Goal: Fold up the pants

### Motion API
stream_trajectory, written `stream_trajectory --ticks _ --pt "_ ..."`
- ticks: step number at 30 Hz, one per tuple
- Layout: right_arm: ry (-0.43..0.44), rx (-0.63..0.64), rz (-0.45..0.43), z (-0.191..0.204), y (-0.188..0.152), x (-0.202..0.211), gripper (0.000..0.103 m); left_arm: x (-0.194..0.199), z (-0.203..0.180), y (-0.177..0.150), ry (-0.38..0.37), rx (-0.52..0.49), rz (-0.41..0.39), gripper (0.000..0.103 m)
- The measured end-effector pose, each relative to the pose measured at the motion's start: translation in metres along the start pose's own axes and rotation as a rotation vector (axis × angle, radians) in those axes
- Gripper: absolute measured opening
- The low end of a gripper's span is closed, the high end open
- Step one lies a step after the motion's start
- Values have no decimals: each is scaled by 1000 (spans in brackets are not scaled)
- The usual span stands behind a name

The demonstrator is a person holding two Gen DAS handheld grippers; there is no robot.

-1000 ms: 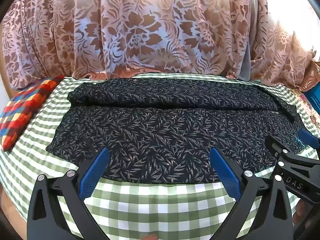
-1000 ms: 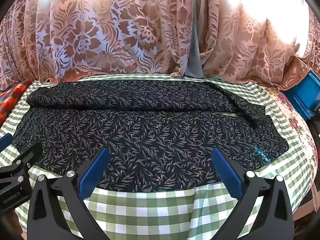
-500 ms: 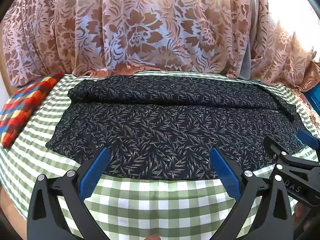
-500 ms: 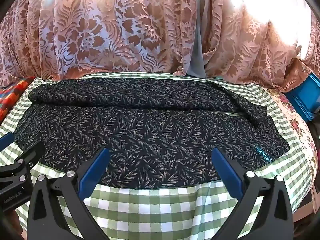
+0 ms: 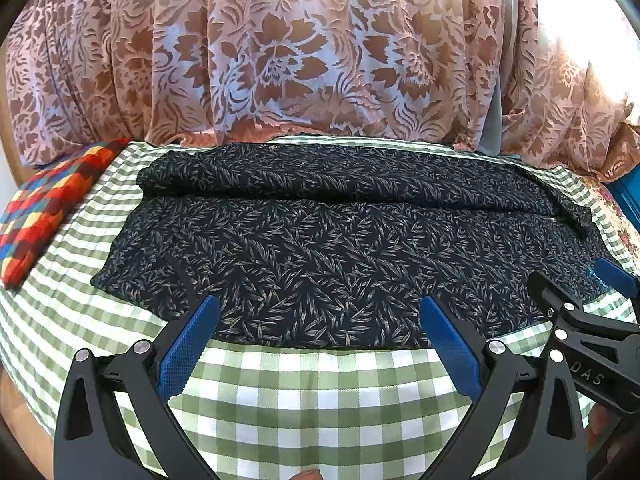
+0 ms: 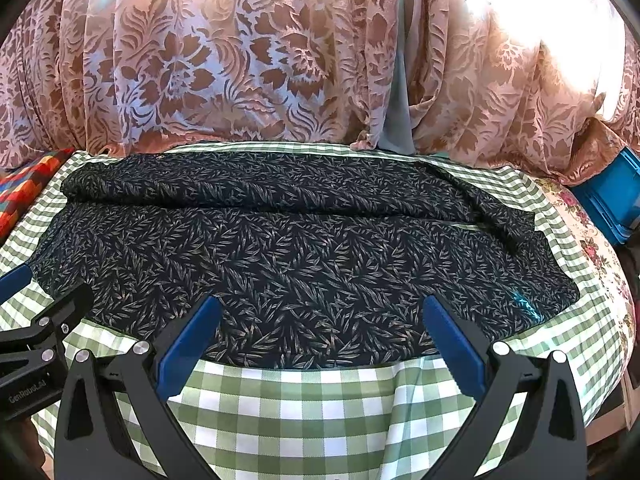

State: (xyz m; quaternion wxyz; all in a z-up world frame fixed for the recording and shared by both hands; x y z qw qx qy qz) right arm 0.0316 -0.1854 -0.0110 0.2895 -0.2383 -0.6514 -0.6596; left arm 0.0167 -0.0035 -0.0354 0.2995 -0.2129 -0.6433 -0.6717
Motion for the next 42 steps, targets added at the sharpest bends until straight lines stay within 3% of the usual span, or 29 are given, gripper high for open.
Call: stream_trajectory --ticks 29,38,41,42 --pt "5 7 19 3 -2 -2 101 -3 8 -7 -11 19 8 99" --pt "23 -4 58 3 -8 -10 101 -11 18 -13 -19 46 46 99" --pt "65 -5 74 5 -9 -12 101 -15 23 -16 -34 56 66 99" --pt "148 -31 84 4 -9 -13 101 -17 27 -18 -57 74 79 99"
Point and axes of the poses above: each gripper's, at about its wrist camera, not at the fingertips, and x roughly against the way its jaws point, z to its left, y to its top, the point moved 3 cm from there along -x, roughly the way its jaws point, and after that the axes turned 8 degrees about y, right-handed, at the moved point
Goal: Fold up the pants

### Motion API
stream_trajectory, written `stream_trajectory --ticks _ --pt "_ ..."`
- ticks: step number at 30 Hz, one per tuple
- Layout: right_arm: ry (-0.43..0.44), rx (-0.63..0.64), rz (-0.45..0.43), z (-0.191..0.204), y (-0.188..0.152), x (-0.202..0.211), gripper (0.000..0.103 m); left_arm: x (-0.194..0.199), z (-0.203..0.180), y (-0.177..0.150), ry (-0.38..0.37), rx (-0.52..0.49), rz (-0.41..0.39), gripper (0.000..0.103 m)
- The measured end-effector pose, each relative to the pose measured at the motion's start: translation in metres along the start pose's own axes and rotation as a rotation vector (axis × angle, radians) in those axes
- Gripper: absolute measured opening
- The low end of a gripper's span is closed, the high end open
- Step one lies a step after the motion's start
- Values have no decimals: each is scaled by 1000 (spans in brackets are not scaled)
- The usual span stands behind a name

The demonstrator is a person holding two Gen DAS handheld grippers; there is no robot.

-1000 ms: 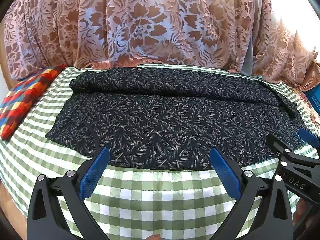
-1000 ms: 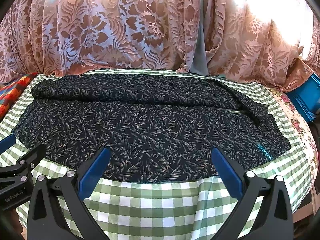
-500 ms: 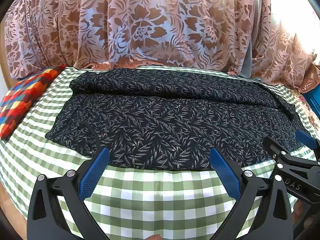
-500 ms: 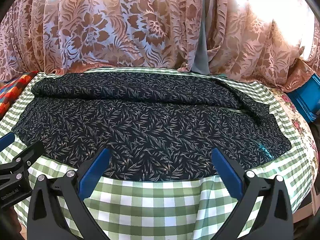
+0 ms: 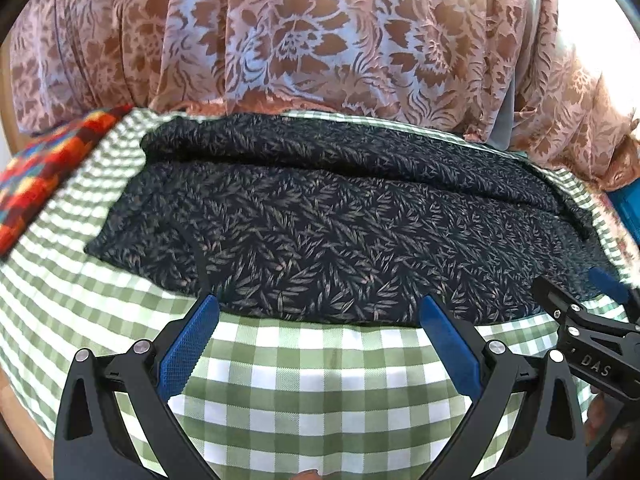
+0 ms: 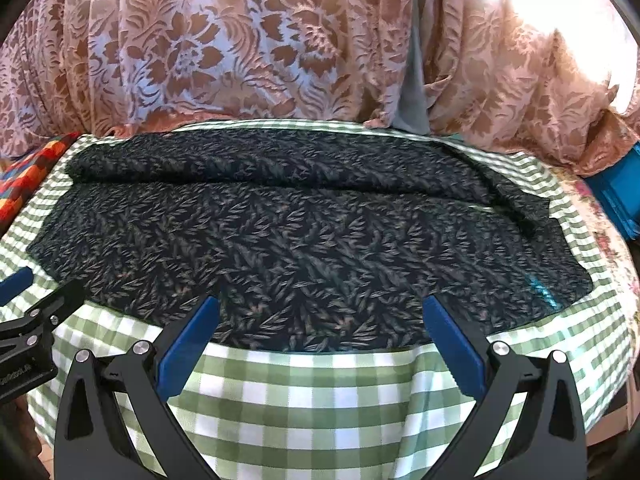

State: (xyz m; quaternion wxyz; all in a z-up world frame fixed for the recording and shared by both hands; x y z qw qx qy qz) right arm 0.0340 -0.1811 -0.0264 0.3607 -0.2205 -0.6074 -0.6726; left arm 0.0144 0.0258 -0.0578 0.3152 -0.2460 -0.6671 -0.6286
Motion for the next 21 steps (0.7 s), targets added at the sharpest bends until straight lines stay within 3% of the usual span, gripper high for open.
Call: stream_trajectory --ticks 4,9,12,16,18,19,21 --pt "269 -104 64 -11 -7 -3 101 -10 34 0 -123 114 77 99" --pt "567 -313 198 -41 -28 -8 101 -14 105 2 -157 333 80 99" --pt "645 -371 214 -56 -32 -4 101 -16 142 6 -159 443 76 99" --pt "702 -473 217 -76 -31 -5 101 -37 175 10 -192 603 142 99" --pt "710 -527 210 -85 -29 -9 101 -53 186 12 -217 687 169 84" --pt "714 -550 210 -89 -27 -10 101 -60 189 12 -226 719 184 71" --pt "707 -555 207 -91 -25 -13 101 -77 195 12 -244 783 208 63"
Point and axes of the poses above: each gripper's, at about its wrist camera, not at the fingertips, and x roughly against the way its jaws point, z to its left, y to its top, the point moved 3 cm from there along -x, roughly the way its jaws point, and after that the axes turned 8 degrees about y, right-handed, at the moved point
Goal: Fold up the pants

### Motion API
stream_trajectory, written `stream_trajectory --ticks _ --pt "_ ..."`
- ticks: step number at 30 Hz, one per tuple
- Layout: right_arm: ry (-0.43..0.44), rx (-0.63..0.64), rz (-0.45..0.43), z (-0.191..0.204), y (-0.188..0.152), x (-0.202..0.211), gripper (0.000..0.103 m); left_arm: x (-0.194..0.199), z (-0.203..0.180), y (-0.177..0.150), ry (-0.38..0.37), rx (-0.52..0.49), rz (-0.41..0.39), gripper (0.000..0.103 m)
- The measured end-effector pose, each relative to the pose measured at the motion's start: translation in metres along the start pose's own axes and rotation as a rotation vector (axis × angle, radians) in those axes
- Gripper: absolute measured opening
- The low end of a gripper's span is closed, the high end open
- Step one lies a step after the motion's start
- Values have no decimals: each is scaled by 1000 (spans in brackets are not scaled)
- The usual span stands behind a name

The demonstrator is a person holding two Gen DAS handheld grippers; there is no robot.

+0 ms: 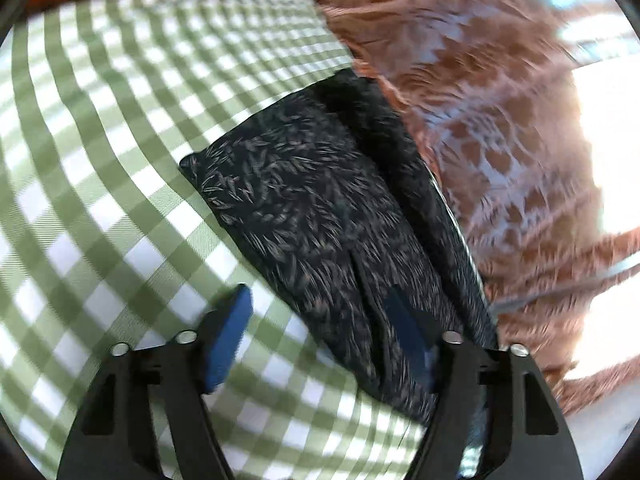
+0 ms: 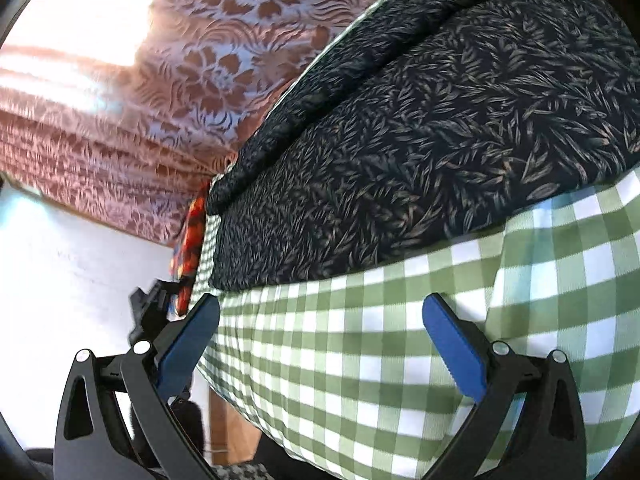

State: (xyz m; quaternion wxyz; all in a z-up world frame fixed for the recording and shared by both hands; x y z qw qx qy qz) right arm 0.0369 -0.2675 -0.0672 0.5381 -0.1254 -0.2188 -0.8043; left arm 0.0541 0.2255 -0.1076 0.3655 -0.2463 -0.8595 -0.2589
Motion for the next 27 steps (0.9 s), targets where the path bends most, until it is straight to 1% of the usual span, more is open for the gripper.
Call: stream_trajectory --ticks 1,2,3,4,5,6,8,10,11,13,14,15,16,17,18,20,21,23,27 --pt "-4 -1 -1 0 3 -3 101 -6 0 3 -1 16 3 56" --pt "-6 -5 -3 -1 4 -3 101 -9 1 6 -2 21 4 53" --pt "-5 -11 -9 -2 7 -4 101 -14 -1 10 -8 23 5 52" --pt "-4 -20 -18 -3 9 -5 100 -17 -2 12 -11 23 2 45" --pt "-4 -34 -28 -5 11 -5 100 -20 -4 14 2 21 1 30" --pt "0 -52 -41 -8 14 -5 99 -23 -3 15 17 10 -1 23" --pt "-11 -74 -65 -12 20 -5 93 -24 -4 15 33 -11 -6 10" --pt "-28 -102 -96 -20 29 -6 77 -22 -5 13 36 -34 -25 7" --pt "-40 -115 -102 -25 33 -8 72 -21 -5 13 33 -35 -31 6" --pt "-57 -127 -112 -33 38 -10 53 -14 -3 11 22 -38 -43 5" --pt "-64 -139 -116 -37 41 -11 48 -10 -3 10 20 -40 -47 5" --pt "-72 -137 -117 -39 42 -11 33 -5 -3 9 17 -45 -52 4" --pt "-86 -133 -116 -40 43 -11 21 0 -3 8 16 -55 -56 4" --pt "-101 -129 -112 -42 42 -9 16 4 -3 6 19 -64 -59 4" --pt "-118 -126 -108 -44 41 -8 7 8 -3 3 26 -80 -60 4" --pt "-129 -101 -91 -41 34 -5 6 16 -2 -2 37 -99 -57 4" --pt "-143 -69 -77 -37 29 -2 6 22 -2 -6 44 -113 -57 4" --pt "-143 -34 -42 -32 17 6 6 32 0 -14 61 -138 -58 4" --pt "-141 27 35 -23 -10 20 6 55 22 -36 102 -157 -32 4"
Point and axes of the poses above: each gripper's, at about its wrist camera, not at the fingertips, and x roughly against the way its jaws point, z to its left, y to its top, the point moved 3 cm from there along -x, roughly the way its jaws point, and after that the axes turned 8 degrees about y, right-handed, at the moved point
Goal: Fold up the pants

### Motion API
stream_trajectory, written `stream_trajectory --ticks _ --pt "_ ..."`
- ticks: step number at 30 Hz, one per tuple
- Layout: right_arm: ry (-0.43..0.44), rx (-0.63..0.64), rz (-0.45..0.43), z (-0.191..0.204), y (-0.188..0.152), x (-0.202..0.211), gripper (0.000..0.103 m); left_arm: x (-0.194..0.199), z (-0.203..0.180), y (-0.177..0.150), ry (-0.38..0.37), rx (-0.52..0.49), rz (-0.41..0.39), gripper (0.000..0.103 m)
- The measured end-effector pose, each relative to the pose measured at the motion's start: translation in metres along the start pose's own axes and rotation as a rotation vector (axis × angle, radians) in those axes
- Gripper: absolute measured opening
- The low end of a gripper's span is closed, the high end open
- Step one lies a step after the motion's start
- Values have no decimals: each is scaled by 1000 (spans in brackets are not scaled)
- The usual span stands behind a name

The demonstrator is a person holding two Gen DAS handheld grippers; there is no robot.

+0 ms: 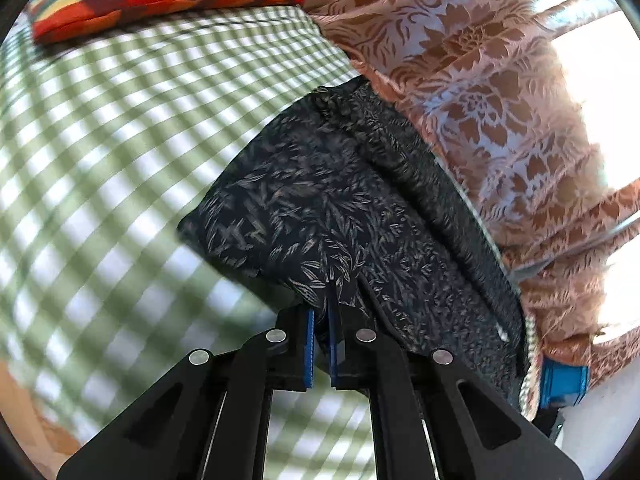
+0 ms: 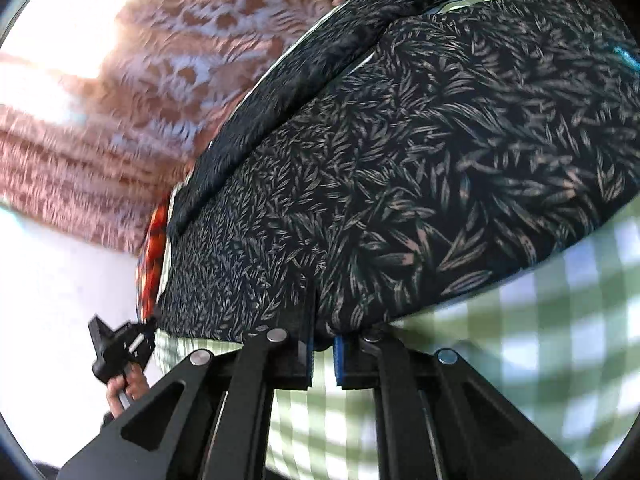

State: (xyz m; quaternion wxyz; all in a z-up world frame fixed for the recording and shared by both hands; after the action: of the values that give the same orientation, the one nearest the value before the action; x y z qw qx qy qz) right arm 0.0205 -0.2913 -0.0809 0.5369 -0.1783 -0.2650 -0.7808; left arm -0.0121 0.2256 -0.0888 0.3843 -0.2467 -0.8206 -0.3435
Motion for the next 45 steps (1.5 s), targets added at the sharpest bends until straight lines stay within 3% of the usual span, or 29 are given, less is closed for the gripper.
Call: stream_trajectory --ticks 6,8,9,10,12,13,16,19,22,27,29,30,31,35,38,40,44,45 --pt "-4 77 96 8 -38 16 6 20 28 -35 81 -38 38 4" --pt "4 72 115 7 -42 22 15 20 35 -39 78 -35 60 5" --pt "26 60 114 7 -42 27 29 22 36 -40 92 -50 58 5" --pt "35 67 100 6 -41 36 36 25 37 -39 107 -58 48 11" --pt "9 73 64 1 -33 57 39 32 39 -36 143 -67 33 24" --pt "-26 69 29 -5 -26 72 51 36 42 -34 164 -66 16 27" --pt "-121 5 -109 -36 -1 124 56 51 46 -26 230 -81 -47 27" --pt "-262 -118 -311 -82 32 178 60 63 45 -18 252 -79 -108 27" --pt "-387 -262 -435 -135 63 204 60 65 33 -15 246 -105 -136 27" --pt "-478 -306 -487 -170 104 202 47 55 0 -20 192 -175 -124 27" --pt "-517 -298 -484 -172 110 198 29 49 -14 -22 176 -213 -120 27" --pt "-527 -287 -475 -173 112 198 12 45 -22 -25 169 -240 -114 27" --pt "-539 -273 -471 -173 112 201 6 43 -29 -27 165 -267 -110 27" --pt "-663 -196 -494 -161 85 237 5 29 -48 -35 185 -372 -86 27" --pt "-740 -219 -522 -167 56 269 5 12 -43 -39 212 -375 -22 27" --pt "-756 -249 -500 -177 44 270 5 0 -35 -43 236 -379 25 27" --pt "-750 -279 -496 -187 32 263 6 -3 -33 -48 254 -411 23 27" --pt "-744 -294 -504 -186 33 265 11 -2 -32 -48 252 -407 30 27"
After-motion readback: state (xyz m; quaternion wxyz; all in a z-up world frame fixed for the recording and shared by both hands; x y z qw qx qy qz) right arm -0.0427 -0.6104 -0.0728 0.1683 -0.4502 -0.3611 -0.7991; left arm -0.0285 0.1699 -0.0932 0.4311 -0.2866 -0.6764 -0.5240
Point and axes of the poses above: each gripper's, at about its wrist camera, not at the fingertips, and x roughly against the way its jaws point, z to its left, y to its top, the point moved 3 cm from there along -x, roughly the way its jaws point, and after that the axes turned 8 degrees about y, right-handed, at the moved point
